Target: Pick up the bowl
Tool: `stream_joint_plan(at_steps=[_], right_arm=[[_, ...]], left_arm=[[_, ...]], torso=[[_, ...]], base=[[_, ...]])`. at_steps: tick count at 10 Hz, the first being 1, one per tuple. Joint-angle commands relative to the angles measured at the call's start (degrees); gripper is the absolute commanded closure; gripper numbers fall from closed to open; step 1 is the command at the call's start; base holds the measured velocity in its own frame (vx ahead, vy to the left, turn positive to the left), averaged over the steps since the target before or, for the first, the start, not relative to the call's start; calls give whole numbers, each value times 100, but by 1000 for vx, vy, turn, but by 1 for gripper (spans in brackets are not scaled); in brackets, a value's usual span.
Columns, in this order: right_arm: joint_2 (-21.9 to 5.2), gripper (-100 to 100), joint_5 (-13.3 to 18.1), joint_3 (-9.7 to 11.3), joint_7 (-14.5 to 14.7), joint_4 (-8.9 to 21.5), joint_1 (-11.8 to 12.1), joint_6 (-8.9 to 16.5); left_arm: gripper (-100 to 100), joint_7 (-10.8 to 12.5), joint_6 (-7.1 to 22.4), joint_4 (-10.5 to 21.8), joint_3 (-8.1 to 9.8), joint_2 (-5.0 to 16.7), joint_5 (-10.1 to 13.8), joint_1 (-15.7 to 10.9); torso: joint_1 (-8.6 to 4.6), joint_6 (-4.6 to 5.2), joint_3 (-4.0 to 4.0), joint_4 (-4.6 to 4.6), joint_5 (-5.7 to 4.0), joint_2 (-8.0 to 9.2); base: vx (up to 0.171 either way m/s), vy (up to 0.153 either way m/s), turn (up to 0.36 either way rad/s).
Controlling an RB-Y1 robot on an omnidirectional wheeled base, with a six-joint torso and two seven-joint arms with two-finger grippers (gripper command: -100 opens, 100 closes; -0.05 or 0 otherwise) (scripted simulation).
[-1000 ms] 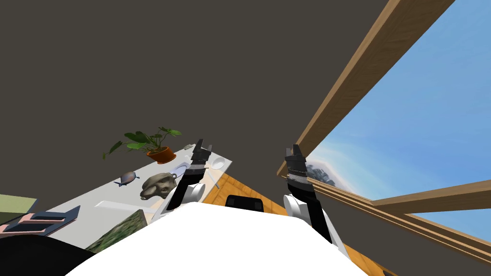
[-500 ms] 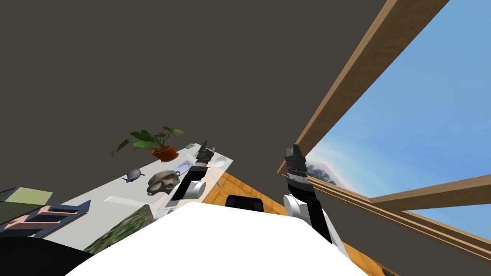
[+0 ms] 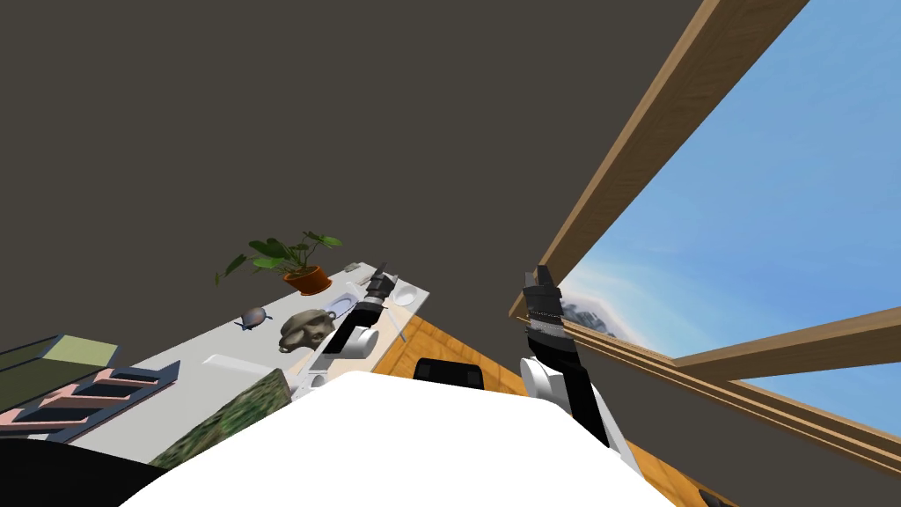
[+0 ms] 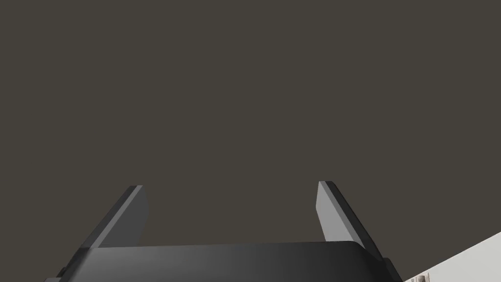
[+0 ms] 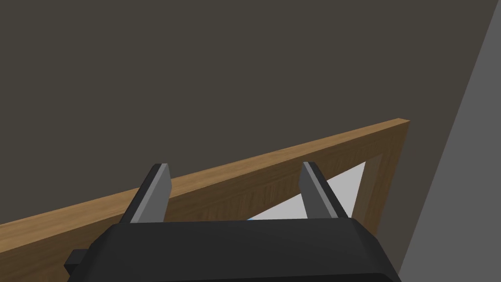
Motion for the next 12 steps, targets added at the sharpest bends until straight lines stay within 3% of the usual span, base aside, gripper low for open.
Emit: stream_joint_plan(at_steps=[1, 4, 6, 12], right_arm=[[0, 0, 0, 0, 0, 0, 0, 0], [0, 0, 0, 0, 0, 0, 0, 0], [0, 0, 0, 0, 0, 0, 0, 0], [0, 0, 0, 0, 0, 0, 0, 0]], left_arm=[[-100, 28, 286, 228, -30, 77, 138, -121], [-100, 52, 517, 370, -31, 148, 243, -207], [-100, 85, 890, 661, -34, 278, 450, -375], [-100, 93, 1596, 1108, -37, 446, 741, -612]], torso=[[0, 0, 0, 0, 0, 0], [-2, 1, -1, 0, 0, -3], [-2, 0, -3, -1, -1, -5], [0, 0, -6, -2, 0, -11]], base=[[-32, 18, 8], [-21, 11, -1], [-14, 13, -7], [-5, 12, -11]])
